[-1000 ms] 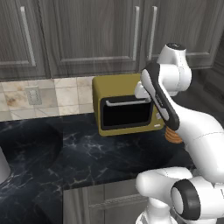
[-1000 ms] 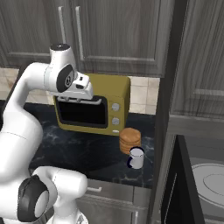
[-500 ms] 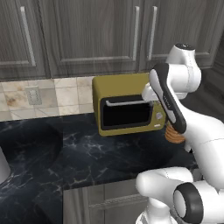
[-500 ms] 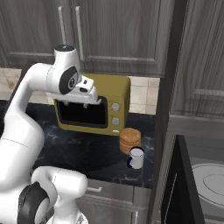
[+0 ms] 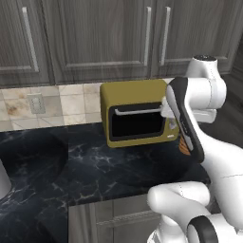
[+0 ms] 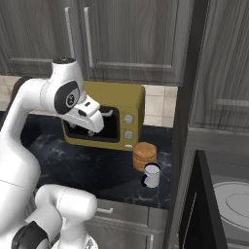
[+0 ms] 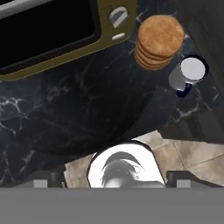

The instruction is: Pick the mug from the counter and place it inside the microwave. Then close the microwave.

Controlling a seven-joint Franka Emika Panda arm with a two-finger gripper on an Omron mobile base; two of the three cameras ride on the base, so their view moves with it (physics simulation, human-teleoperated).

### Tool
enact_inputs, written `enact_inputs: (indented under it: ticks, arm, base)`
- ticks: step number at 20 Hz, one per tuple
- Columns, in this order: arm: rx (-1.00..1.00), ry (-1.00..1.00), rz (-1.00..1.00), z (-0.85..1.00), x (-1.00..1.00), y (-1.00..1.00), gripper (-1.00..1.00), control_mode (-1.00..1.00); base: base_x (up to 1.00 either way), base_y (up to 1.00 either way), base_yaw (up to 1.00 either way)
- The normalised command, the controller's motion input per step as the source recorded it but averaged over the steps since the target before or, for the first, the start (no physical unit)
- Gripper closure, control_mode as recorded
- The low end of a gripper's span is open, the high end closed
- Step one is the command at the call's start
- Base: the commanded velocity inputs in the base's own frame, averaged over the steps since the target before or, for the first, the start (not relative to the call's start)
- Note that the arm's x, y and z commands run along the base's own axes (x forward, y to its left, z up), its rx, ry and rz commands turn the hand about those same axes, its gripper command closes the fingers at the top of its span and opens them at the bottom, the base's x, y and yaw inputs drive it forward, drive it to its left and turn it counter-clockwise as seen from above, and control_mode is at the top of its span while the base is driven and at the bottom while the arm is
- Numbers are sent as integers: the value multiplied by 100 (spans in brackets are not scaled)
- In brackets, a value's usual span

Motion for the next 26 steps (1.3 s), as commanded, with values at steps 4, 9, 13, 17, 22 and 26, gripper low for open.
enact_inputs:
  ticks: [4, 9, 13, 17, 22, 26]
  arm:
    - [-1, 3, -24, -34, -1, -38, -100, -100]
    - [-3, 4, -22, -45, 0, -46, -100, -100]
    - [0, 2, -12, -18, 0, -69, -100, -100]
    - [0, 0, -5, -30, 0, -80, -100, -100]
    - [-1, -1, -1, -24, 2, -41, -100, -100]
    - [-3, 0, 0, -52, 11, -14, -100, -100]
  base:
    - [0, 0, 0]
    - [0, 0, 0]
    - [0, 0, 0]
    - [0, 0, 0]
    - [0, 0, 0]
    - [0, 0, 0]
